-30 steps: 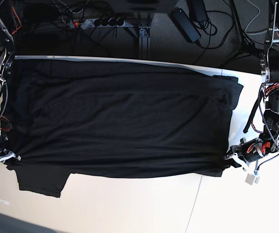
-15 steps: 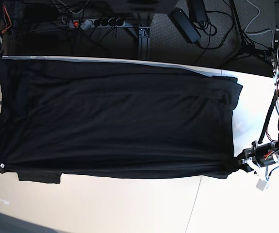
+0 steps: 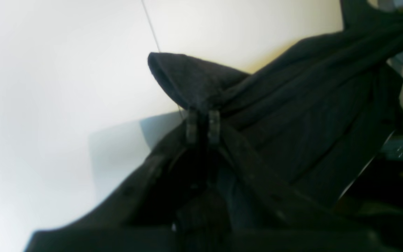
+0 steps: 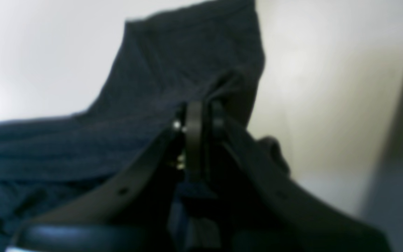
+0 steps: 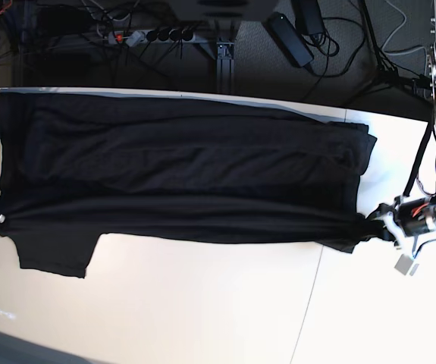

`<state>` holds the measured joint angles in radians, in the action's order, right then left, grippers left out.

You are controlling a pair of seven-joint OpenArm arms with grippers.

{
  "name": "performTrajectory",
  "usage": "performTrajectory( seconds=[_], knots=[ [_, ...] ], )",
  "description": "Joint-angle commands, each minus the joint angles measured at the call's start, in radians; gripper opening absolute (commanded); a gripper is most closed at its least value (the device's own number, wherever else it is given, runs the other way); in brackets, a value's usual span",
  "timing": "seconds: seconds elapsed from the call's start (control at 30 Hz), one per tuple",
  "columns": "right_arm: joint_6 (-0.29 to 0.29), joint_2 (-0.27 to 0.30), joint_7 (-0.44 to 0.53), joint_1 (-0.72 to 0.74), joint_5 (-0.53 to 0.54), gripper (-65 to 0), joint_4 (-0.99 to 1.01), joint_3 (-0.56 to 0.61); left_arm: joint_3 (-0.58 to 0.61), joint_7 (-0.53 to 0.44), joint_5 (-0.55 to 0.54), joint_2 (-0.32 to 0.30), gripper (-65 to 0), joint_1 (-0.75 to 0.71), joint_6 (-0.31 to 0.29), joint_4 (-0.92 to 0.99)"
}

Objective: Fold the T-shirt properly
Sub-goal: 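Lift the shirt's hem side with both grippers and fold it over, then lay the folded hem onto the shirt with both grippers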

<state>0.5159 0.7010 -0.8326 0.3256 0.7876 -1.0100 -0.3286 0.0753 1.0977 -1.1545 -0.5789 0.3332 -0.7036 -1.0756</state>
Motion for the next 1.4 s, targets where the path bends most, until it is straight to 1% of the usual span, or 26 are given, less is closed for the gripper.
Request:
performTrajectory(
  seconds=[0.0, 0.1, 0.23, 0.4, 0.5, 0.53, 0.6, 0.63, 0.67, 0.77, 0.87, 0.93, 1.0, 1.07, 1.17, 1.27, 1.37],
  knots=[
    [0.075, 0.035, 0.024, -0.008, 0.016, -65.0, -0.045, -0.027, -0.006, -0.016, -0.016, -0.025, -65.0, 0.010, 0.005, -0.023],
    [0.075, 0.035, 0.024, -0.089, 0.013, -65.0, -0.108, -0.052, -0.006, -0.016, -0.016, -0.034, -65.0, -0.021, 0.005, -0.029],
    [0.075, 0.033, 0.024, -0.170, 0.013, -65.0, -0.145, -0.066, -0.006, -0.016, -0.017, -0.034, -65.0, -0.040, 0.005, -0.029],
    [0.074, 0.032, 0.025, -0.223, 0.013, -65.0, -0.146, -0.067, -0.006, -0.017, -0.017, -0.034, -65.0, -0.051, 0.005, -0.029],
    [0.072, 0.027, 0.029, -0.222, 0.002, -65.0, -0.144, -0.067, -0.006, -0.019, -0.026, -0.033, -65.0, -0.051, 0.005, -0.029],
    [0.071, 0.027, 0.034, -0.218, 0.002, -58.3, -0.144, -0.067, -0.006, -0.019, -0.032, -0.033, -65.0, -0.051, 0.005, -0.029],
    [0.071, 0.029, 0.053, -0.214, 0.002, -39.6, -0.144, -0.067, -0.006, -0.020, -0.033, -0.033, -65.0, -0.051, 0.005, -0.029],
    [0.071, 0.028, 0.067, -0.212, 0.002, -33.2, -0.144, -0.067, -0.006, -0.020, -0.033, -0.033, -65.0, -0.051, 0.005, -0.029],
    [0.071, 0.029, 0.082, -0.209, 0.001, -29.8, -0.144, -0.067, -0.006, -0.020, -0.032, -0.033, -65.0, -0.051, 0.005, -0.029],
    [0.066, 0.027, 0.117, -0.181, -0.024, -29.4, -0.144, -0.082, -0.006, -0.019, -0.031, -0.034, -65.0, -0.051, 0.005, -0.029],
    [0.064, 0.027, 0.123, -0.127, -0.072, -29.4, -0.137, -0.098, -0.006, -0.019, -0.031, -0.034, -65.0, -0.051, 0.005, -0.029],
    [0.064, 0.027, 0.130, -0.079, -0.111, -29.4, -0.096, -0.097, -0.006, -0.016, -0.032, -0.034, -65.0, -0.051, 0.005, -0.029],
    [0.064, 0.027, 0.155, -0.026, -0.127, -29.4, -0.012, -0.097, -0.006, -0.016, -0.032, -0.034, -65.0, -0.051, 0.005, -0.029],
    [0.064, 0.027, 0.202, 0.035, -0.146, -29.3, 0.100, -0.097, -0.006, -0.016, -0.032, -0.034, -65.0, -0.051, 0.005, -0.029],
    [0.064, 0.027, 0.260, 0.128, -0.208, -29.3, 0.277, -0.097, -0.006, -0.015, -0.032, -0.034, -65.0, -0.051, 0.005, -0.029],
    [0.064, 0.027, 0.272, 0.196, -0.239, -29.3, 0.423, -0.097, -0.006, -0.015, -0.033, -0.034, -65.0, -0.051, 0.005, -0.029],
    [0.064, 0.017, 0.280, 0.219, -0.253, -29.3, 0.511, -0.097, -0.006, -0.016, -0.045, -0.034, -65.0, -0.051, 0.005, -0.029]
  ],
)
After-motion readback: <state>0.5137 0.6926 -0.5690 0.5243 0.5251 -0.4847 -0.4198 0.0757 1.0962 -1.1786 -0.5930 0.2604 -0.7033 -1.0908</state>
